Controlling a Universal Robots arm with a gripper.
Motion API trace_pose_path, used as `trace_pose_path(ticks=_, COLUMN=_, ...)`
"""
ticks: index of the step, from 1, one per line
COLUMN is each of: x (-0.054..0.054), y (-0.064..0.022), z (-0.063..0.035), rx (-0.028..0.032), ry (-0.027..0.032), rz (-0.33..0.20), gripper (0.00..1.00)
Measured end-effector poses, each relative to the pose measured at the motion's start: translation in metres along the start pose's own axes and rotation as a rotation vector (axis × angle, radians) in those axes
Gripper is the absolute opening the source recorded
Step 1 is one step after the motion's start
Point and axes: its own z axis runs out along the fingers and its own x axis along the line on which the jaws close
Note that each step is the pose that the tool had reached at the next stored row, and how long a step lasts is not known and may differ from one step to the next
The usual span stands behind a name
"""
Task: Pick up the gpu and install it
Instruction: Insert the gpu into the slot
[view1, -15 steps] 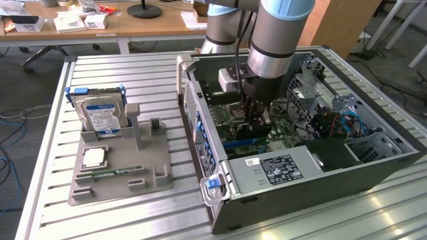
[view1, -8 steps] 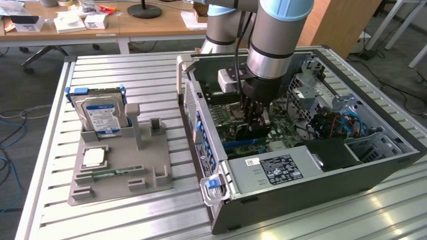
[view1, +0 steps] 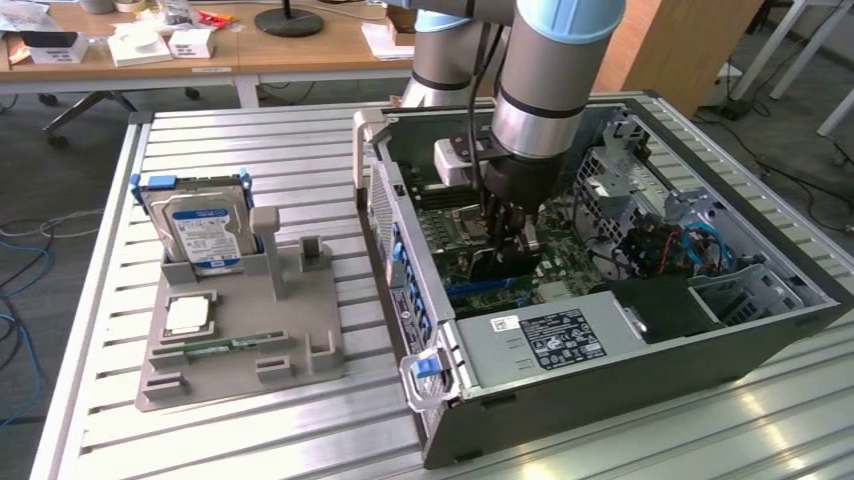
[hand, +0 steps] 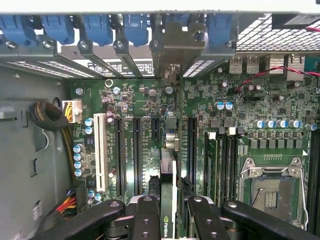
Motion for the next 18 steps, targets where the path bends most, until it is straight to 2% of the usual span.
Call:
trace_pose_path(ticks=15, x=0.0, y=0.001, z=0.0007, rx=0.0068, ry=-0.0007, rz=0.0, gripper=0.26)
trace_pose_path(ticks=18, x=0.0, y=0.0026, z=0.0009, rx=0.0125, ry=-0.0009, rz=0.0, gripper=0.26)
